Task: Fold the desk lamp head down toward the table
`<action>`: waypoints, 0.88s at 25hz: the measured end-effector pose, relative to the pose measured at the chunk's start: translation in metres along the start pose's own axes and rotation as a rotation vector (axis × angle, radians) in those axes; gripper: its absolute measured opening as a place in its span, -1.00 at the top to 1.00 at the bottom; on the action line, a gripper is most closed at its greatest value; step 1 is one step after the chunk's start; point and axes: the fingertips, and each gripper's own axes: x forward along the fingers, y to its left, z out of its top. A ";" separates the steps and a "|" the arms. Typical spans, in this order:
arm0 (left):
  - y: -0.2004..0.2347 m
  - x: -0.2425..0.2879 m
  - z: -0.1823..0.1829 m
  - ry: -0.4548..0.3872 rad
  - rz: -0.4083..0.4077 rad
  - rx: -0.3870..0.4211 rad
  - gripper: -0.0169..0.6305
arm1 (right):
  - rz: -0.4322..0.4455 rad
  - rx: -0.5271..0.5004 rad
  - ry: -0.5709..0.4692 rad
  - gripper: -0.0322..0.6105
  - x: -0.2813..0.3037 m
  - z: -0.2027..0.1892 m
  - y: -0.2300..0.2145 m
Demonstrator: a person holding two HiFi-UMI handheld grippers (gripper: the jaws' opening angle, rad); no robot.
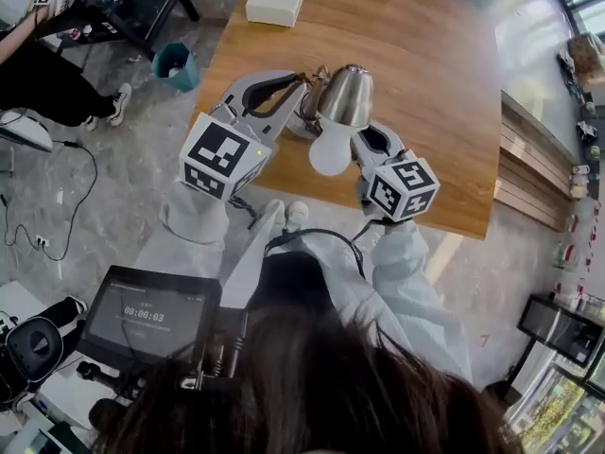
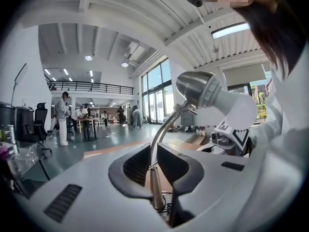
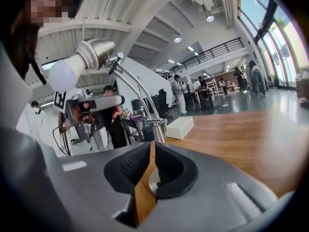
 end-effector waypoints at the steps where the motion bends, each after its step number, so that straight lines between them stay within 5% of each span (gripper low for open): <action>1: 0.000 0.007 0.003 0.001 -0.017 0.021 0.84 | 0.010 -0.029 0.000 0.87 0.005 -0.004 -0.006; 10: -0.018 0.032 0.004 0.062 -0.212 0.211 0.55 | 0.128 -0.150 0.072 0.41 0.048 -0.040 -0.021; 17: -0.025 0.037 0.018 -0.002 -0.236 0.298 0.53 | 0.208 -0.181 0.056 0.32 0.068 -0.037 -0.013; 22: -0.028 0.039 0.028 -0.046 -0.230 0.285 0.57 | 0.173 -0.159 0.009 0.34 0.079 -0.023 -0.014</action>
